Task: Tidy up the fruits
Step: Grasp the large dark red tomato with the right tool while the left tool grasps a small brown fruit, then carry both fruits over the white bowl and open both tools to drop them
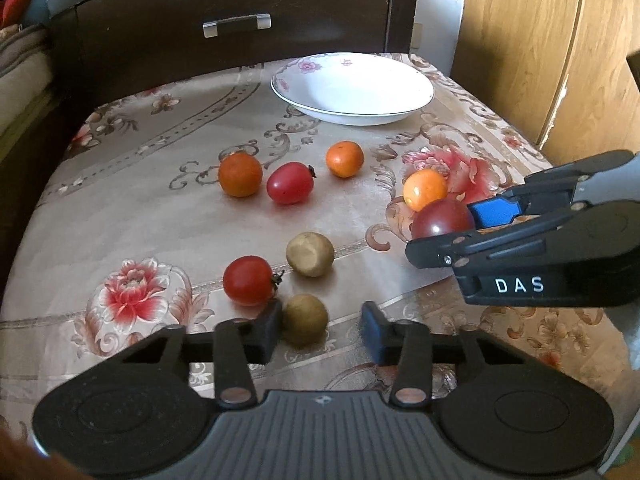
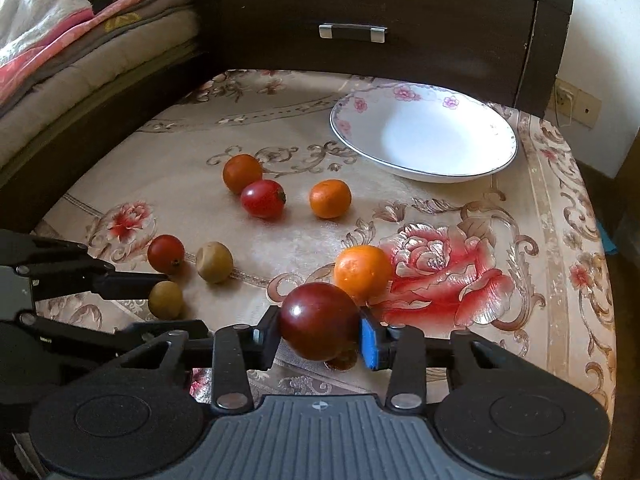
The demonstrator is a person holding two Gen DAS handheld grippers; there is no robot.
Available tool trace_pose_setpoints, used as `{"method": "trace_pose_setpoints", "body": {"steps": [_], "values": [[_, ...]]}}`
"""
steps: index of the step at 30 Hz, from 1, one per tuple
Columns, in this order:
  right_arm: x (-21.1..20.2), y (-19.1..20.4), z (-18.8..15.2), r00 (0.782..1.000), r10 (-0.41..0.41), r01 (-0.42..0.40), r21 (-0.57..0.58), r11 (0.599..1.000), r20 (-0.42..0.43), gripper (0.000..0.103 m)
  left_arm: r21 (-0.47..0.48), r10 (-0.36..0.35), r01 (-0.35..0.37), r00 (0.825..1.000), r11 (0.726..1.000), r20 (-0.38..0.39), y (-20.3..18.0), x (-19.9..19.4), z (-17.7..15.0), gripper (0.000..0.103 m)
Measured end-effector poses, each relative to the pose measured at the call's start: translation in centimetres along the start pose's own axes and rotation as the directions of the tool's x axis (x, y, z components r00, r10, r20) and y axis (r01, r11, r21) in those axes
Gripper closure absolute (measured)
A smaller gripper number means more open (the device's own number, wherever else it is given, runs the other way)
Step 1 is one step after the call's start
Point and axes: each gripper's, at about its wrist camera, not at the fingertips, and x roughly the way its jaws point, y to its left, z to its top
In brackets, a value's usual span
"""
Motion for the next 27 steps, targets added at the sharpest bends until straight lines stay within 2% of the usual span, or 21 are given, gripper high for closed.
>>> {"method": "trace_pose_setpoints", "body": {"steps": [9,19,22,27], "values": [[-0.7,-0.3,-0.3,1.000,0.001,0.000,0.022,1.000,-0.011,0.069,0.014,-0.016,0.017,1.000,1.000,-0.010,-0.2,-0.1,0.0,0.067],[-0.9,-0.1,-0.5,1.000,-0.012,0.012,0.016,1.000,-0.022,0.069,0.040,-0.008,0.008,1.000,0.999,0.007,-0.5,-0.3,-0.4,0.066],[-1.1,-0.1,-0.5,1.000,-0.010,0.011,0.015,1.000,-0.024,0.069,0.043,-0.009,0.009,1.000,0.999,0.001,-0.6,-0.5,-0.3,0.070],[-1.6,0.2,-0.5,1.000,-0.005,0.005,0.006,1.000,-0.017,0.069,0.038,-0.023,0.023,1.000,0.999,0.002,-0.7,-0.7,0.0,0.071]]}}
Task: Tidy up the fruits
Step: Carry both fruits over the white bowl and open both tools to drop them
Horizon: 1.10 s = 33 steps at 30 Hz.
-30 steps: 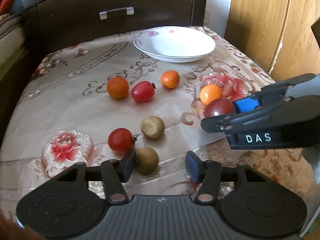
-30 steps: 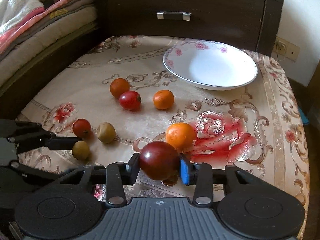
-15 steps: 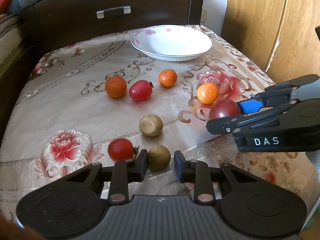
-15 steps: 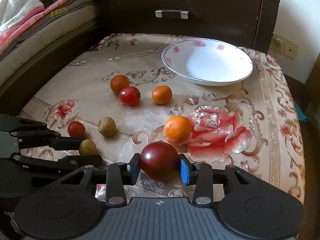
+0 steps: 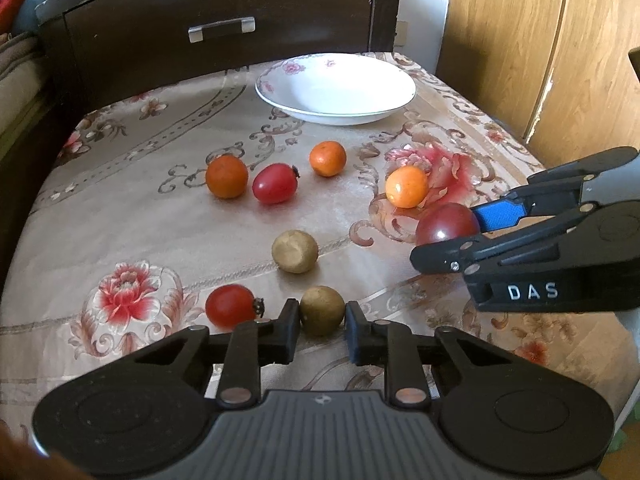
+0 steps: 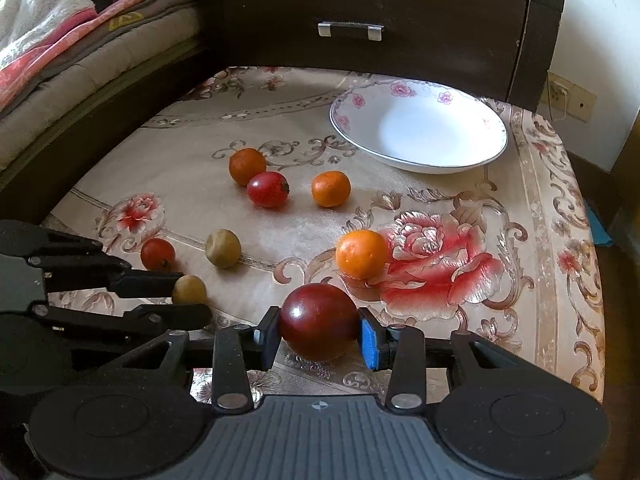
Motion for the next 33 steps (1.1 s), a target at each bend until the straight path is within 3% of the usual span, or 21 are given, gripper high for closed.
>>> {"method": "trace_pose_setpoints", "body": {"steps": [16,25,33], "values": [[-1.4,-2.6,3.7,0.997,-0.027,0.020,0.091,0.996,0.073,0.069,-0.012,-0.050,0.051,0.996,0.999,0.078,-0.2,-0.2,5.0,0.071],[0.4,-5.5,7.9,0.993,-0.058,0.047,0.103,0.994,0.106,0.069,-0.008,-0.044,0.046,0.993,0.999,0.113,0.9,2.3,10.2,0.071],[2.8,-7.9,9.2,0.992,-0.076,0.060,0.152,0.987,0.102,0.069,-0.003,-0.044,0.044,0.993,0.999,0.107,1.0,5.6,13.2,0.072]]}}
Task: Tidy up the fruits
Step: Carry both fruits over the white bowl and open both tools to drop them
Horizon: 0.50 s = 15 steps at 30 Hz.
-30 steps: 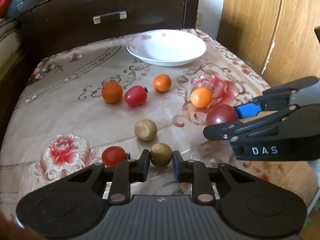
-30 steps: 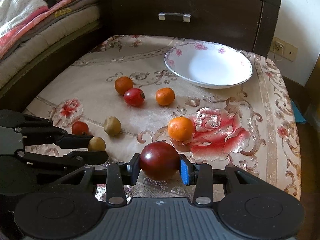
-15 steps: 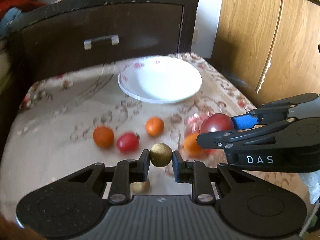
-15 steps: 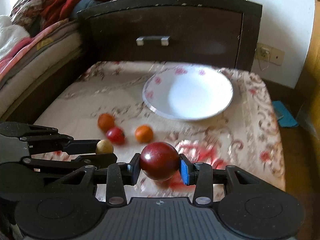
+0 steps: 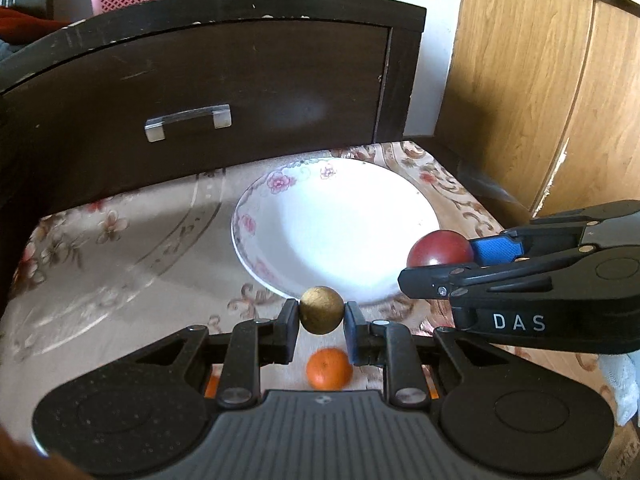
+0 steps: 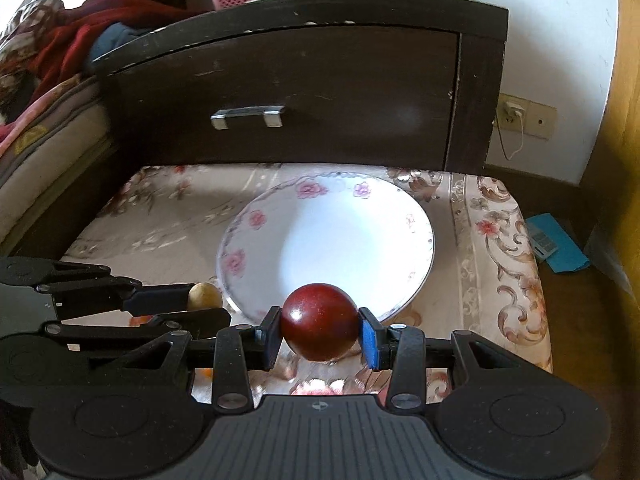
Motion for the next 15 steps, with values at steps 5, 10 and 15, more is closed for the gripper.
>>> {"method": "trace_pose_setpoints", "body": {"steps": [5,10,15], "values": [[1.4,-0.5,0.4,1.000,0.001,-0.001,0.011,1.000,-0.015,0.068,-0.003,0.008,-0.008,1.000,1.000,-0.004,0.4,1.5,0.6,0.072],[2.1,-0.6,0.6,1.000,0.003,-0.002,0.016,1.000,-0.014,0.066,-0.028,0.006,-0.006,1.000,1.000,0.000,1.1,2.3,1.0,0.072],[2.4,-0.6,0.6,1.000,0.001,-0.001,0.015,1.000,-0.010,0.065,-0.033,0.013,-0.013,1.000,0.999,-0.002,1.3,2.7,0.9,0.070]]}}
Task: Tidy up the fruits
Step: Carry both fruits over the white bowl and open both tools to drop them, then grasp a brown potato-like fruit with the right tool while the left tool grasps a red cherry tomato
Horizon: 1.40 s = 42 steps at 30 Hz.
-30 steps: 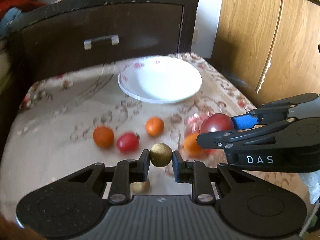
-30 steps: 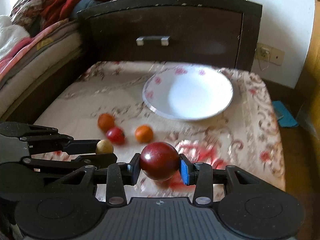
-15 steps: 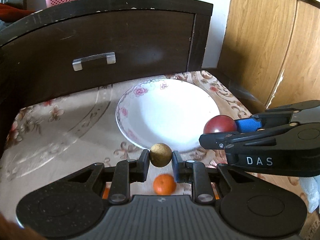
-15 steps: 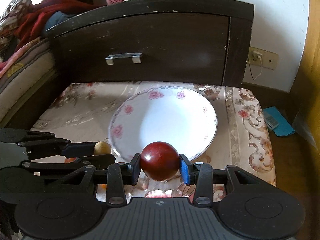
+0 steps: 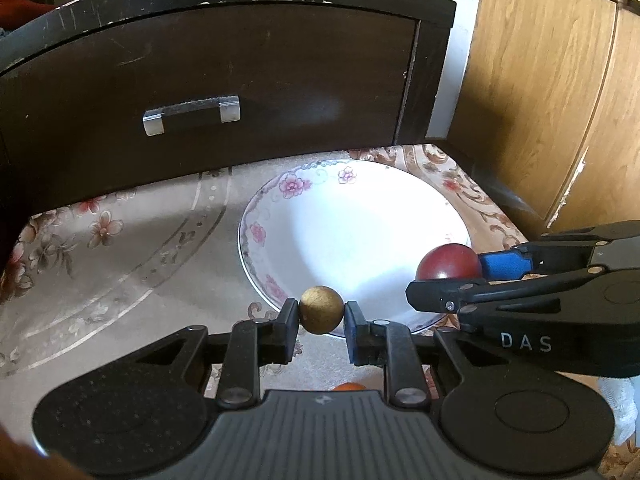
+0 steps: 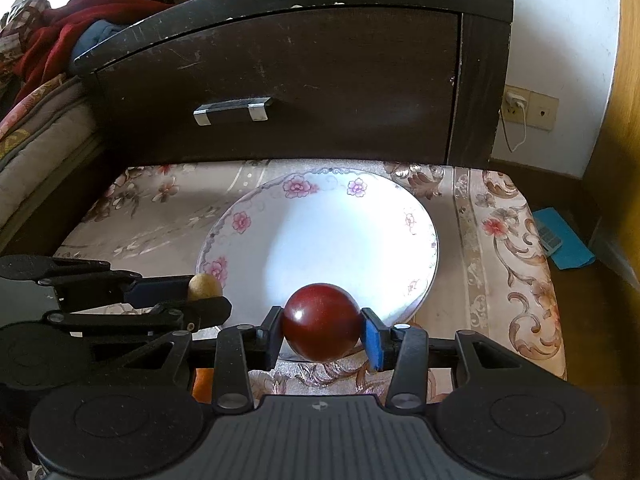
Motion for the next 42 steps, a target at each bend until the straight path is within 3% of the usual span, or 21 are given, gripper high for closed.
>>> {"method": "trace_pose_setpoints", "body": {"steps": [19,42], "values": [[-1.6,0.6,-0.5,1.000,-0.003,0.004,-0.014,1.000,0.022,0.062,0.004,0.011,-0.011,1.000,1.000,0.015,0.0,-2.1,-0.2,0.064],[-5.2,4.0,-4.1,0.999,0.048,-0.049,-0.055,0.997,-0.019,0.058,-0.006,0.026,-0.026,1.000,1.000,-0.007,0.0,-8.1,-4.2,0.062]]}}
